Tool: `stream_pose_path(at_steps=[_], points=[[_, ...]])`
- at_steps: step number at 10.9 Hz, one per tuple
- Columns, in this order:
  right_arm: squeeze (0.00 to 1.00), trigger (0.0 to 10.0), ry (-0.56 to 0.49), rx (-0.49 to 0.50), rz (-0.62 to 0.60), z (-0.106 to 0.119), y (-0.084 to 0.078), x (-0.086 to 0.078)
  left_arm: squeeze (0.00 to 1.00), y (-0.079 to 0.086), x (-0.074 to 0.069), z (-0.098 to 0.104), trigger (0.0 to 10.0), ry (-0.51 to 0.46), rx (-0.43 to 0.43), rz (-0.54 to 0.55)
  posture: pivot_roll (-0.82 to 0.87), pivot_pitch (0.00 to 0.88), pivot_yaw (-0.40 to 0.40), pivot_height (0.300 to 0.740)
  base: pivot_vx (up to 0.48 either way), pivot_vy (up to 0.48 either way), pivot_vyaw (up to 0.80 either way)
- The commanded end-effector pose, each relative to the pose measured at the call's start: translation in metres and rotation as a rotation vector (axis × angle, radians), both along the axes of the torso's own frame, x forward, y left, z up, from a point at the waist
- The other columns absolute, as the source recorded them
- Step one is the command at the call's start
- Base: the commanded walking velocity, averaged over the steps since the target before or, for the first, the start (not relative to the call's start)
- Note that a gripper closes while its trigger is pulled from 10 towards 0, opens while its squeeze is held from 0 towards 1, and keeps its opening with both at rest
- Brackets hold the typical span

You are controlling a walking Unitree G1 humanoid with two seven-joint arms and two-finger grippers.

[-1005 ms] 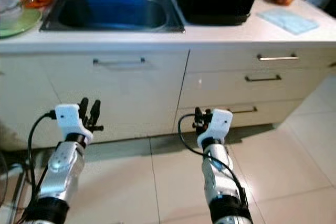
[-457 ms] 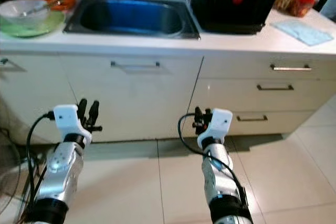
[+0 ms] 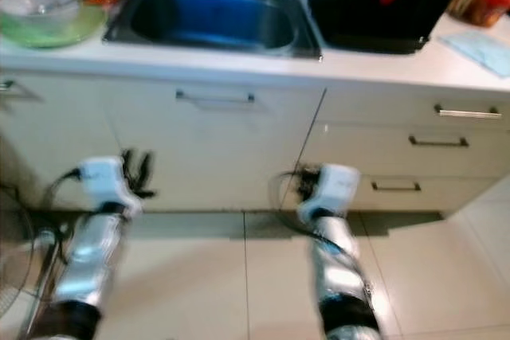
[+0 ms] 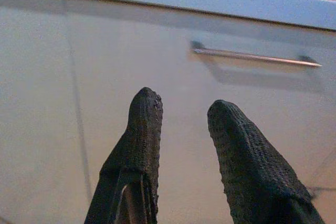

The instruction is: Kitchen organization

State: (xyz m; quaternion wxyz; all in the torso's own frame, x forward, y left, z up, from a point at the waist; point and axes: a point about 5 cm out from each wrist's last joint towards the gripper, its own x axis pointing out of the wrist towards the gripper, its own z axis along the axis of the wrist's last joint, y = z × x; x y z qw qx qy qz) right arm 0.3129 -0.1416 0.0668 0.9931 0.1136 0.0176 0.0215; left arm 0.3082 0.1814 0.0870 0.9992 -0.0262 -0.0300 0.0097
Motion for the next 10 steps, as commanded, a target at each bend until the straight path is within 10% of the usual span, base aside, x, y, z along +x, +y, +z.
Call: stream_pose_path(at_steps=[1,10], points=[[0.00,10.0,0.020,-0.012,-0.029,-0.0042,-0.0130,-0.0022,0.00,-0.0097,0.0013,0.0020,10.0,-0.007,-0.010,-0.021,0.19,0.054,-0.054,0.740,0.300,0.000,0.00],[0.00,10.0,0.013,0.011,-0.032,-0.0037,-0.0112,-0.0016,0.00,-0.0106,0.0020,0.0057,10.0,-0.024,-0.007,-0.027,0.19,0.052,-0.054,0.740,0.308,0.000,0.11]])
